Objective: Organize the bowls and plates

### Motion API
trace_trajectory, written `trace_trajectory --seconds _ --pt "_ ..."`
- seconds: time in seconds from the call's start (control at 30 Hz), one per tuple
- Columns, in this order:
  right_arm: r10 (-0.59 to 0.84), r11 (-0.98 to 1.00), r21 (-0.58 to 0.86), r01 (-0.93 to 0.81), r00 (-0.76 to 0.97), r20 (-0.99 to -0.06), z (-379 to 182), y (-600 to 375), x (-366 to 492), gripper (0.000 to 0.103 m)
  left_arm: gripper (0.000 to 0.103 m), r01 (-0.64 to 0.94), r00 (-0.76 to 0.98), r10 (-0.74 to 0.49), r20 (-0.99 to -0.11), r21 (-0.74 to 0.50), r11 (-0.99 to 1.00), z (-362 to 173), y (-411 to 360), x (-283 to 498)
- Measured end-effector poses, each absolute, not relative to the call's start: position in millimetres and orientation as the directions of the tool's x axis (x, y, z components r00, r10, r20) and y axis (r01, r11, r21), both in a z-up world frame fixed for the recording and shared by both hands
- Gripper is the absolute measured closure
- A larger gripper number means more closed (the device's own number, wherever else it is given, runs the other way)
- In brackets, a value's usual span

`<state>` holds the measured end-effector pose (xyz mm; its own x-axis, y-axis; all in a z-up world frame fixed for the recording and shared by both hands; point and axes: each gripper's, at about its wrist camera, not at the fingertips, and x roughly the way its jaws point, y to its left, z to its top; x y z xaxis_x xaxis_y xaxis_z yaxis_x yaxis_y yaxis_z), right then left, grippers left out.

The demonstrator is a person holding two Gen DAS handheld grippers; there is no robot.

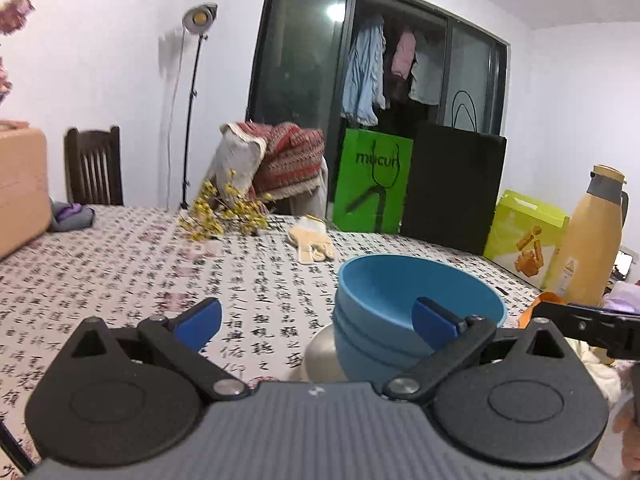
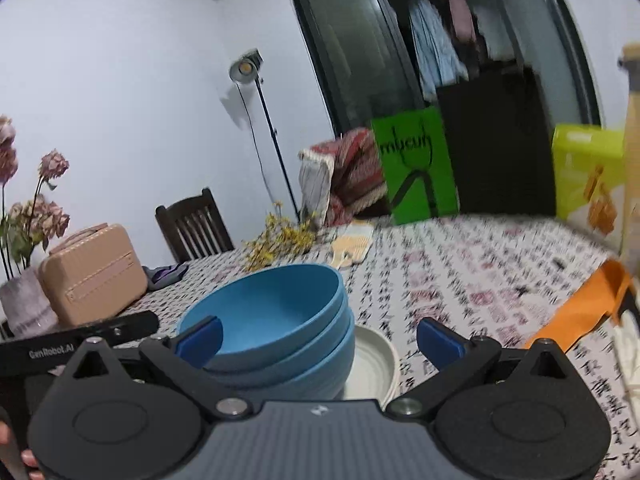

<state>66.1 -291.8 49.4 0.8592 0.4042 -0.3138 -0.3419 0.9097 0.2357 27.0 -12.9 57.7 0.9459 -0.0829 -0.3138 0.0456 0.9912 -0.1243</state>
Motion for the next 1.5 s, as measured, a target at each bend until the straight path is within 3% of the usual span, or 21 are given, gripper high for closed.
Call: trace_trajectory --seconds 0.33,0.9,1.5 --pt "0.337 0.941 0.134 -0.312 0.905 -0.258 21 -289 11 0.000 0.000 0.036 0.954 -0.051 -0.294 -0.054 0.998 38 -12 -8" --pt "0.255 0.967 0.092 -0.239 0.929 -0.267 -12 -302 -33 0.000 0.000 0.014 0.962 -0.007 -0.274 0.023 1.000 -4 -10 -55" --pt "0.236 0.971 0.089 -0.220 0.929 -0.285 -21 -306 -43 0.000 0.000 0.057 0.961 -0.049 -0.272 0.022 0.998 -16 -7 -66"
